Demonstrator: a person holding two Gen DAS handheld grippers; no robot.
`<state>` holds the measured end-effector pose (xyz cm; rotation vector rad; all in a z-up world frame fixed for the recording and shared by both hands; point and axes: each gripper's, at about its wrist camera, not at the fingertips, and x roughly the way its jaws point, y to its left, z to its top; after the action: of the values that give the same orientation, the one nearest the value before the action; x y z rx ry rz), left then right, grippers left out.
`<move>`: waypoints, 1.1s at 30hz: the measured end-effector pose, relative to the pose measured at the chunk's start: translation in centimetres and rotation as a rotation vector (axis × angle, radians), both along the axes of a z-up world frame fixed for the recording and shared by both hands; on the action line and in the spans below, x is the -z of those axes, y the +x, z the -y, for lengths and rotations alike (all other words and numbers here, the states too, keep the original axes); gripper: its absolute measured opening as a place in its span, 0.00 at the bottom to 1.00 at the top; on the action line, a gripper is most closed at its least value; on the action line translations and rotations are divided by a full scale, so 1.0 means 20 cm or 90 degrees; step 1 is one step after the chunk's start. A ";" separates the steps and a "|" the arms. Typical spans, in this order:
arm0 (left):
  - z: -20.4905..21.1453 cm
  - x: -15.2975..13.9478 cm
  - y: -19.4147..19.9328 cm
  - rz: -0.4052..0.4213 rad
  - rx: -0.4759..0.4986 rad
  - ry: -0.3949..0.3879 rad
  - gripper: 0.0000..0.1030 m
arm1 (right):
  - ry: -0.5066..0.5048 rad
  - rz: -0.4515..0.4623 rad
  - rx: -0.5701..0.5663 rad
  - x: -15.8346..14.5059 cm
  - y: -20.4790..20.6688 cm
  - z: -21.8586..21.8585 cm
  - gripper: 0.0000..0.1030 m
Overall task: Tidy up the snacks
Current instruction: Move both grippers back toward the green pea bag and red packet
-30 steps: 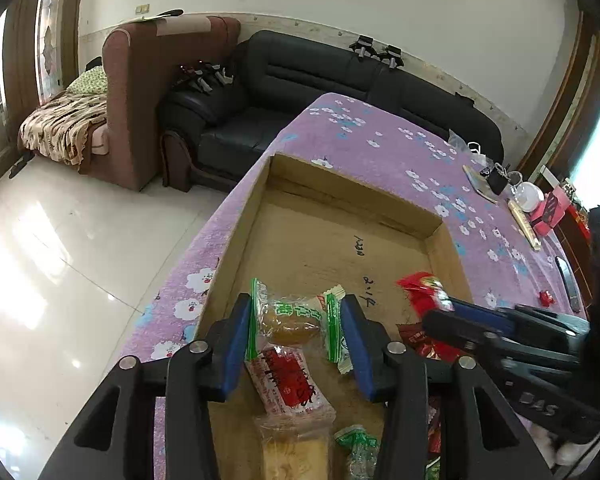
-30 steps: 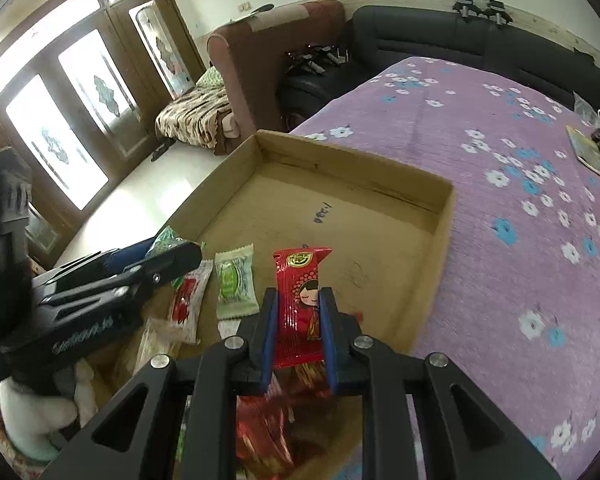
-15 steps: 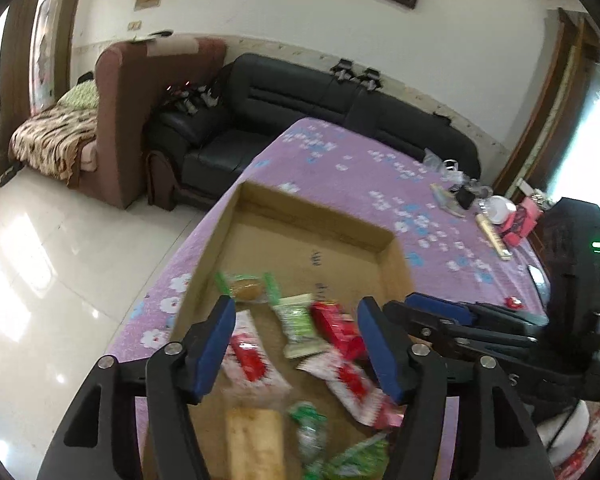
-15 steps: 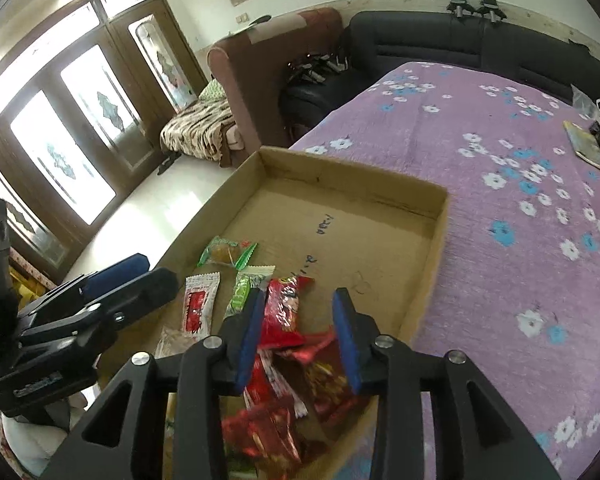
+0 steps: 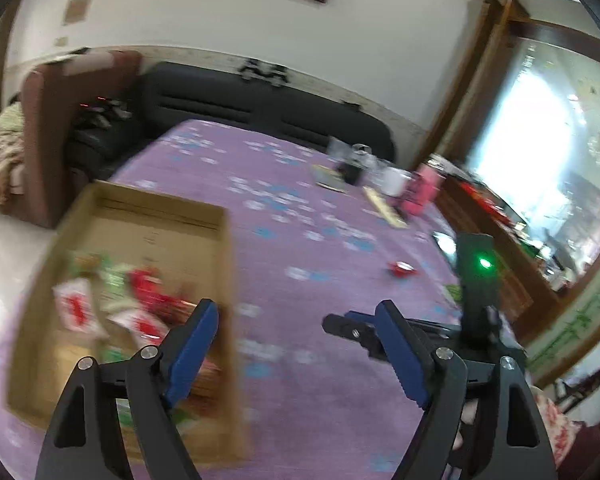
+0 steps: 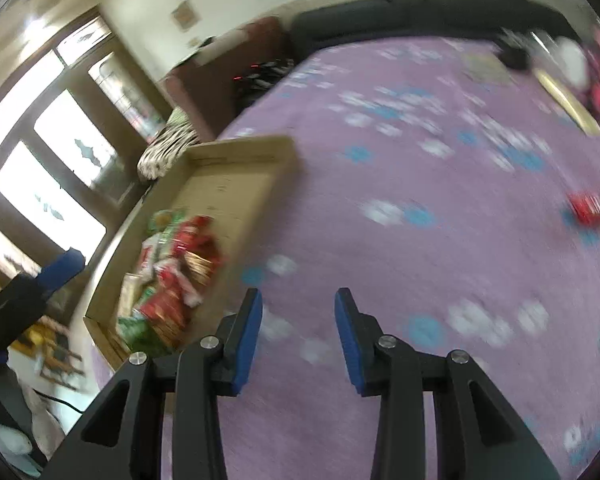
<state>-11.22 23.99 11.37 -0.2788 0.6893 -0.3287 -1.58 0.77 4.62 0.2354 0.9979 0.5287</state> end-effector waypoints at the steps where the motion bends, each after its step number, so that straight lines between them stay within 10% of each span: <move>1: 0.07 0.01 -0.01 -0.003 0.018 -0.006 0.82 | 0.007 -0.006 0.023 0.01 0.00 0.12 0.36; 13: 0.57 0.32 0.08 -0.096 0.098 -0.022 0.82 | 0.021 0.018 0.290 -0.05 0.16 1.10 0.35; 26: 0.68 0.49 0.05 -0.142 0.087 -0.001 0.84 | -0.135 0.019 0.258 0.11 0.64 0.88 0.35; 33: 0.69 0.50 0.05 -0.142 0.103 -0.019 0.92 | -0.118 -0.020 0.165 0.16 0.49 0.78 0.21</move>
<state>-10.13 10.20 1.43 -0.2911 0.9307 -0.4670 8.24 -14.77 1.44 0.2035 1.0225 0.1959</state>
